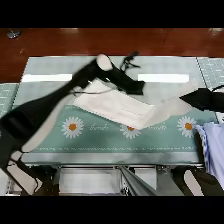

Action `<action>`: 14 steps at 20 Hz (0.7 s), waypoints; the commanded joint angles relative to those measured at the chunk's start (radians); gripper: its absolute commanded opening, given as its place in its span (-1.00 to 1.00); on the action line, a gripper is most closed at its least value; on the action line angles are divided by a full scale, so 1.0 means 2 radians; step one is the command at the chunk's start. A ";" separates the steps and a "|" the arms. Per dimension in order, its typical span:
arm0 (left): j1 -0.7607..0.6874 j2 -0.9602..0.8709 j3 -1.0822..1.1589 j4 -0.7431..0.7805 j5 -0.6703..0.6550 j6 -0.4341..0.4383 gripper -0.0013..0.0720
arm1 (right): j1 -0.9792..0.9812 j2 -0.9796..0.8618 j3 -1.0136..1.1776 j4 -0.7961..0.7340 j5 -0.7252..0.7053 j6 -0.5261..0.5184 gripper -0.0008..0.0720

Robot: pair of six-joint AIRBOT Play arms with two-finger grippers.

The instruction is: Fold the shirts.

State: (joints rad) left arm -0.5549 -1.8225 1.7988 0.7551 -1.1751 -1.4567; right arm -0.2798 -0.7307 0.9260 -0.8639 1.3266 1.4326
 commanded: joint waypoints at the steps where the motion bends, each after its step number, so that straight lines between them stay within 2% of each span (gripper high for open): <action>1: 0.126 0.085 0.008 0.101 -0.107 -0.014 -0.91 | 0.050 -0.033 0.041 0.010 -0.027 -0.002 -0.87; 3: 0.206 0.159 -0.020 0.114 -0.094 0.002 -0.91 | 0.125 -0.086 0.085 0.009 -0.045 0.002 -0.87; 7: 0.328 0.361 -0.174 0.107 0.030 0.002 -0.91 | 0.254 -0.238 0.209 0.009 -0.096 0.033 -0.87; 9: 0.350 0.467 -0.280 0.107 0.054 0.002 -0.91 | 0.309 -0.329 0.281 0.009 -0.106 0.042 -0.87; 14: 0.344 0.672 -0.511 0.066 0.055 -0.011 -0.91 | 0.397 -0.541 0.463 0.010 -0.106 0.077 -0.87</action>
State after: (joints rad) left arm 0.1158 -0.7021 1.0172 0.9314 -1.0969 -1.4609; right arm 0.4126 -1.5894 1.6585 -0.8452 1.1286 1.5402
